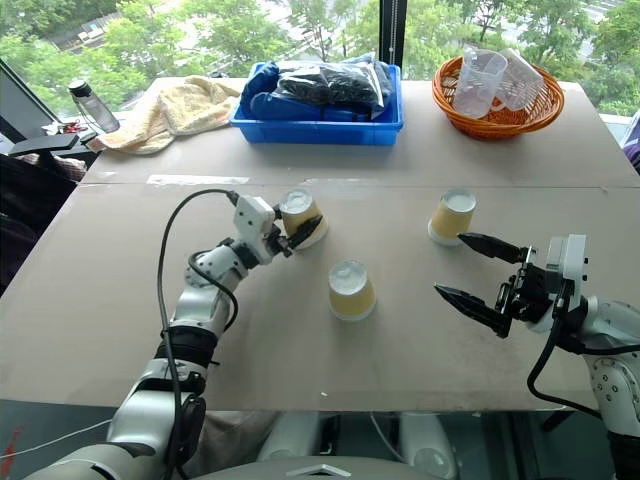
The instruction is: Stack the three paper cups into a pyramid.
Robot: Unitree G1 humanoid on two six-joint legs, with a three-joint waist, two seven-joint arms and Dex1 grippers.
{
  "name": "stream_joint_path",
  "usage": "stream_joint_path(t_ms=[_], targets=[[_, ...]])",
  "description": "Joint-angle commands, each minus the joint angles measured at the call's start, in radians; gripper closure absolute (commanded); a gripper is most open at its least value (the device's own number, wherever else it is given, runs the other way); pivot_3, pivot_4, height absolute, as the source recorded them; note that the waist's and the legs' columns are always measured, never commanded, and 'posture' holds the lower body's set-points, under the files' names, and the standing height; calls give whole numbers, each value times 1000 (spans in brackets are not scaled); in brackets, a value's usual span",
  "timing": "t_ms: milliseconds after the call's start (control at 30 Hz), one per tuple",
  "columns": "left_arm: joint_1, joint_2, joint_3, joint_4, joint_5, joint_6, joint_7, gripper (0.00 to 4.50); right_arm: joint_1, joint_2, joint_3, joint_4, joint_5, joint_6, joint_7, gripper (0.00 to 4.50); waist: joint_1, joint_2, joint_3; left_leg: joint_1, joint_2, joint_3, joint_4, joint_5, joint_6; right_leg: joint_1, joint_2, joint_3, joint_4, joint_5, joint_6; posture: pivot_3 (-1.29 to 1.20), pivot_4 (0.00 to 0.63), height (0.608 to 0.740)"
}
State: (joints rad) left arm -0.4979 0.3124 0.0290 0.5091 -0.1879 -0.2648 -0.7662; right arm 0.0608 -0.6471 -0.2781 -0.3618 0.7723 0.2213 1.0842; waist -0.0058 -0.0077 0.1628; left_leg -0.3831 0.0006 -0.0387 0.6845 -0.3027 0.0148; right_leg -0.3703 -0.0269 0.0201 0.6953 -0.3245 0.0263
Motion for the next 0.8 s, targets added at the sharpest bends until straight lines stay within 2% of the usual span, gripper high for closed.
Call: stream_joint_path(t_ms=[33,133,267,467,767,800], targets=[[47,26,0,-120,-40,14,-51,2214,-3,-3,-19,-44,17,2,-6,0,-4,0,0,0,0,0,0,0,0,0,0,0,0,0,0,0,150,740],[130,67,-25,-261,-91,101,-142,2214,-6,-8,-19,-53,24,15,-8,0,-8,0,0,0,0,0,0,0,0,-1,0,1,0,0,0,0,150,740],[227,140,-63,-381,-66,119,-196,2214,5,-28,-16,-71,28,33,15,0,-5,0,0,0,0,0,0,0,0,0,0,1,0,0,0,0,150,740],[342,181,-85,-543,-177,188,-304,2214,45,-83,-1,-111,23,45,78,0,-3,1,0,0,0,0,0,-1,2,0,-1,1,-1,0,0,0,150,740],[381,186,-101,-552,-130,185,-281,2214,49,-77,-2,-73,-13,16,108,0,-3,1,0,1,0,0,0,-2,4,1,0,1,0,0,0,0,150,740],[380,183,-103,-543,-122,175,-276,1751,49,-75,-1,-69,-15,12,111,0,-3,1,0,1,0,0,0,-2,4,1,0,1,0,0,0,0,150,740]])
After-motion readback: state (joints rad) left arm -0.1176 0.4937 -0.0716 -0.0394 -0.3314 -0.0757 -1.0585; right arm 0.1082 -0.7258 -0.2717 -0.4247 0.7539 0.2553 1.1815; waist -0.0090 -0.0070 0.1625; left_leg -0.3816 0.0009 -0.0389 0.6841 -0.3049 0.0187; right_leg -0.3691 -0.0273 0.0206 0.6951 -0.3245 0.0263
